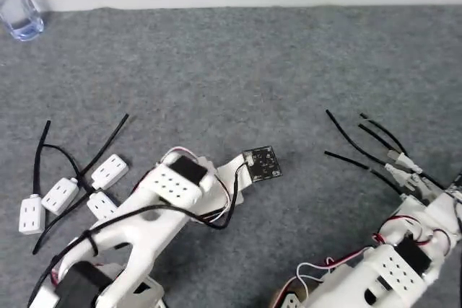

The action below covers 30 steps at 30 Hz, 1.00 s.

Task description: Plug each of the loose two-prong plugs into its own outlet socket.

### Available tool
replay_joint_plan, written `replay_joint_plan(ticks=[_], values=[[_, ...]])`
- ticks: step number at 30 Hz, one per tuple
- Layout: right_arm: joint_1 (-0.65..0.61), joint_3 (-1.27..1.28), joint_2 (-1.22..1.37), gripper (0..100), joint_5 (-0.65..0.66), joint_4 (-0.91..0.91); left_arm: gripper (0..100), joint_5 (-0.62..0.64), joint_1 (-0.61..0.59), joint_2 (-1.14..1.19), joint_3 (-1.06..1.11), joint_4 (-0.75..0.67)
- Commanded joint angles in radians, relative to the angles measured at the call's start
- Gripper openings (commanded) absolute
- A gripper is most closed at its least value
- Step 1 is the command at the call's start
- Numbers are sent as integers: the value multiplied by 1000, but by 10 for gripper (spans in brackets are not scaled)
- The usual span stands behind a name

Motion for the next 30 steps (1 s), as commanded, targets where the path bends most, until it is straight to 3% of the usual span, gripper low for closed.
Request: replay_joint_plan(ticks=[1,6,12,15,20,30], values=[[-22,-44,-2,187,14,47,10,-9,3,-57,15,-78],[-143,-34,-2,187,112,73,10,-112,48,-26,19,-75],[-298,-52,-10,187,224,137,10,-144,81,15,12,-80],[-437,-110,-2,187,311,196,10,-222,75,15,19,-77],[-677,-207,-2,187,408,326,10,-238,8,15,19,-78],[-805,-242,-2,186,416,352,10,-356,-69,18,19,-97]])
